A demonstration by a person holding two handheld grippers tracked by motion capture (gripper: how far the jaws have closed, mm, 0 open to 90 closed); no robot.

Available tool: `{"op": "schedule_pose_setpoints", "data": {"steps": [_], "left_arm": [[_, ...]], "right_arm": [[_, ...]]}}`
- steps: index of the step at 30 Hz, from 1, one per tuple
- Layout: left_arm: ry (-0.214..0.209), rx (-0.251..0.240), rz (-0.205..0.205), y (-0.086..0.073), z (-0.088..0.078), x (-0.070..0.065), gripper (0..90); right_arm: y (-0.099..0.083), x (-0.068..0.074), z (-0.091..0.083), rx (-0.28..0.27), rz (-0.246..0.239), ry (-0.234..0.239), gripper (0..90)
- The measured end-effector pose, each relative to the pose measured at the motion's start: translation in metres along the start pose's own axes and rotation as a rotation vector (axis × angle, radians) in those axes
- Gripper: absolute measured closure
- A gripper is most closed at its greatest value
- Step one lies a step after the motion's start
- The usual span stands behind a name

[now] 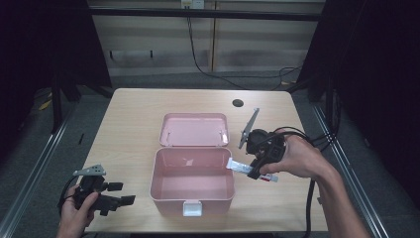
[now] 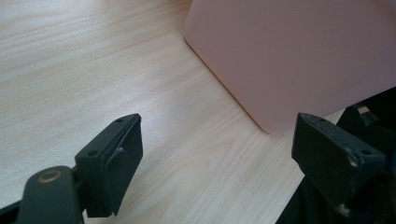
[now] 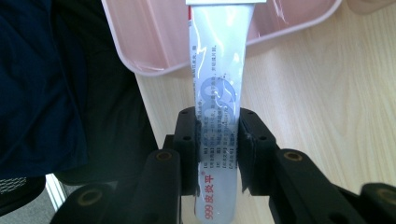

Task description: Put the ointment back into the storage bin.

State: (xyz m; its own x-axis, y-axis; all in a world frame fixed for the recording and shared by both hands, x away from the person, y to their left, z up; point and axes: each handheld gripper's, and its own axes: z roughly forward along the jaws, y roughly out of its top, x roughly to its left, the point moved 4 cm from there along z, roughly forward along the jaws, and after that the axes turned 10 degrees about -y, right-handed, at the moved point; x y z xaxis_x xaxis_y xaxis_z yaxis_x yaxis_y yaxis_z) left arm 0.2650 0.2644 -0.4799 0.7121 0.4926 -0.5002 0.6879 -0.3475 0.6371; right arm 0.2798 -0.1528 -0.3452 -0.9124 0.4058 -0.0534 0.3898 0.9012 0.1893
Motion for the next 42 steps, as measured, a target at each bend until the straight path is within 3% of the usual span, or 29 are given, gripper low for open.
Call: {"op": "schedule_pose_setpoints", "data": {"steps": [13,18,42], "left_arm": [[0.0,0.001,0.002,0.0,0.0,0.0,16.5],[-0.001,-0.007,-0.002,0.0,0.0,0.0,16.5],[-0.008,-0.01,-0.005,0.0,-0.001,0.0,16.5]], "right_arm": [[0.028,0.007,0.009,-0.008,-0.044,0.029,71.8],[0.039,0.01,0.015,0.003,-0.035,0.042,71.9],[0.083,0.025,0.036,-0.017,-0.091,0.08,71.9]]}}
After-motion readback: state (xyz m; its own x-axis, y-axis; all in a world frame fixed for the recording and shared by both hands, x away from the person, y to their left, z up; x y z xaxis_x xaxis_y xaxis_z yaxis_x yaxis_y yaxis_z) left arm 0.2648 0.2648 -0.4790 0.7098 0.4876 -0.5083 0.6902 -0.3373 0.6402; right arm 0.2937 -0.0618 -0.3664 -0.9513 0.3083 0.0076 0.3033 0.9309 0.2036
